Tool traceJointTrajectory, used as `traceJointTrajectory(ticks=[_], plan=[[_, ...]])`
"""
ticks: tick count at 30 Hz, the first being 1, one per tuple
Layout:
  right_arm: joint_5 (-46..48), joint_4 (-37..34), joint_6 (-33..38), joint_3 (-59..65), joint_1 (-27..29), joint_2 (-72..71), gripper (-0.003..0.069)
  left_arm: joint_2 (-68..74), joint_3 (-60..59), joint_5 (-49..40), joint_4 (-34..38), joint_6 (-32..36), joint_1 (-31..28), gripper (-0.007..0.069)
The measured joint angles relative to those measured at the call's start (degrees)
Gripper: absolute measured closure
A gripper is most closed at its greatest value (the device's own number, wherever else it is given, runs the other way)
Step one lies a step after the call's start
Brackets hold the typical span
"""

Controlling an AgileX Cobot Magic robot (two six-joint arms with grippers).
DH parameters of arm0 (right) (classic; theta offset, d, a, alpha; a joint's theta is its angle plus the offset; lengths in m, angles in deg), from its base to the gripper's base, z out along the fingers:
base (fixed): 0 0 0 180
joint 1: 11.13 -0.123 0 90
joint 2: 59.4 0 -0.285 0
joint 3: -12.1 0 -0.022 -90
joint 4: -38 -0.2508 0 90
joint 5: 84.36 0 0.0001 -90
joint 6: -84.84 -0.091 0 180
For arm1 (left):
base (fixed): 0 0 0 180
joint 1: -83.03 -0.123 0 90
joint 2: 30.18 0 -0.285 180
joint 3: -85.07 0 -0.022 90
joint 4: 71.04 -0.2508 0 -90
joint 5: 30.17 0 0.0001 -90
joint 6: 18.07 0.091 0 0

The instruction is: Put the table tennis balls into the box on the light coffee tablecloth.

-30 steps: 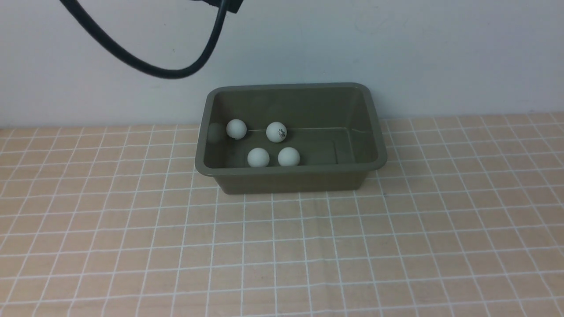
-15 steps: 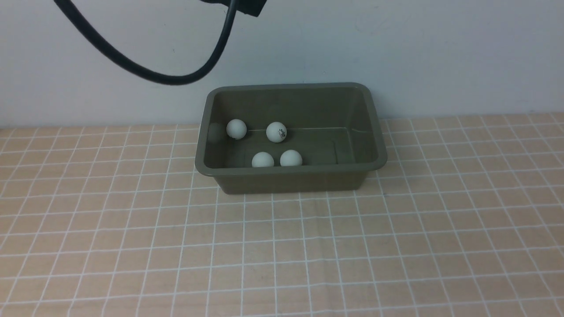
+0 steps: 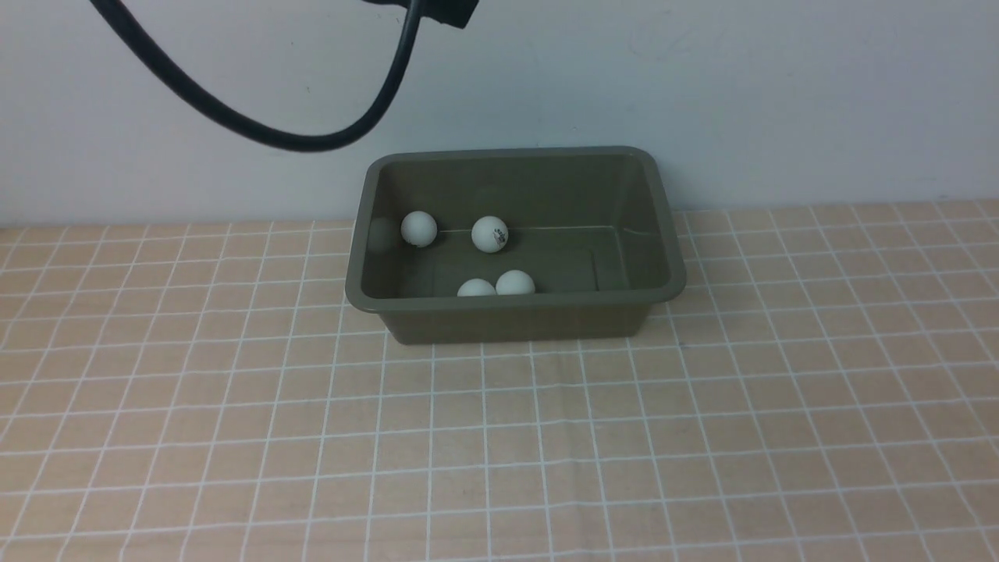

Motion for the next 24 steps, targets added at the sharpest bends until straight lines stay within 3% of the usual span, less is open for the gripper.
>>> traceJointTrajectory(ticks=[24], plan=[[0.05, 1.14, -2.6, 0.55, 0.0, 0.0, 0.0354, 0.0, 0.0, 0.0, 0.9, 0.03, 0.0, 0.0558]])
